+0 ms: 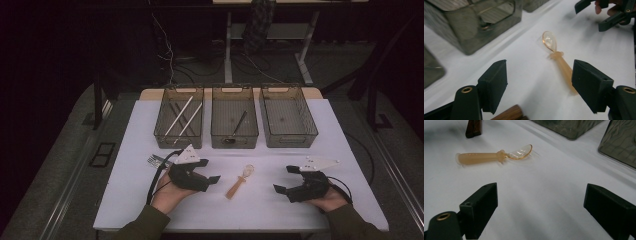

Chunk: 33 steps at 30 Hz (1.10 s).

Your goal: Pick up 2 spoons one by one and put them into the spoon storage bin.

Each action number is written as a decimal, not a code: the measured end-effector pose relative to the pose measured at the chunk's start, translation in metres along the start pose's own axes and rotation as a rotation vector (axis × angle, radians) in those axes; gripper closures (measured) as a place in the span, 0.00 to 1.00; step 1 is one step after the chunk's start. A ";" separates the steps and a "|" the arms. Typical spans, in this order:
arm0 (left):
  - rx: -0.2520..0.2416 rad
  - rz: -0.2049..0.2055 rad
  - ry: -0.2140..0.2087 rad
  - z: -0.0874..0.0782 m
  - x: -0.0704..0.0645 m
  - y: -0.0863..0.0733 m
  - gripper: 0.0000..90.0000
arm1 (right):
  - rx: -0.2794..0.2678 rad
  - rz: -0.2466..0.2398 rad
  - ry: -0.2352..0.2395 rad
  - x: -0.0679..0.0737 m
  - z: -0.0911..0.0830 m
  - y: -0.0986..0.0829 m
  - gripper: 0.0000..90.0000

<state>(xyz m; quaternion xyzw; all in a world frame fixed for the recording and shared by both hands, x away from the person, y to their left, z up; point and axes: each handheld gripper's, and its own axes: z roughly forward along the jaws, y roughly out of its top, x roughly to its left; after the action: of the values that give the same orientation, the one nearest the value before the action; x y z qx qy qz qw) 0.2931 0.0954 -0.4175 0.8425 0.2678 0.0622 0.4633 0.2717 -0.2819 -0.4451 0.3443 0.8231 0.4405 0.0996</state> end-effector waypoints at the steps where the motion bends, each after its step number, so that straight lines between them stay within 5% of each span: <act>1: 0.003 -0.001 -0.005 0.002 -0.002 0.000 0.32 | 0.000 0.001 0.000 0.000 0.000 0.000 0.13; 25: 0.130 0.023 -0.057 0.045 -0.036 -0.005 0.50 | -0.002 0.005 -0.001 -0.001 0.000 0.000 0.13; 33: 0.191 0.096 -0.035 0.056 -0.047 -0.008 0.60 | -0.004 0.004 0.000 0.000 0.000 0.000 0.13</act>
<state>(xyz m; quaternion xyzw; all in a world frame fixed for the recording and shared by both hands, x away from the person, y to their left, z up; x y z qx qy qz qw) 0.2697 0.0327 -0.4485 0.8955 0.2239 0.0439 0.3821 0.2719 -0.2823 -0.4450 0.3458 0.8216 0.4423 0.0994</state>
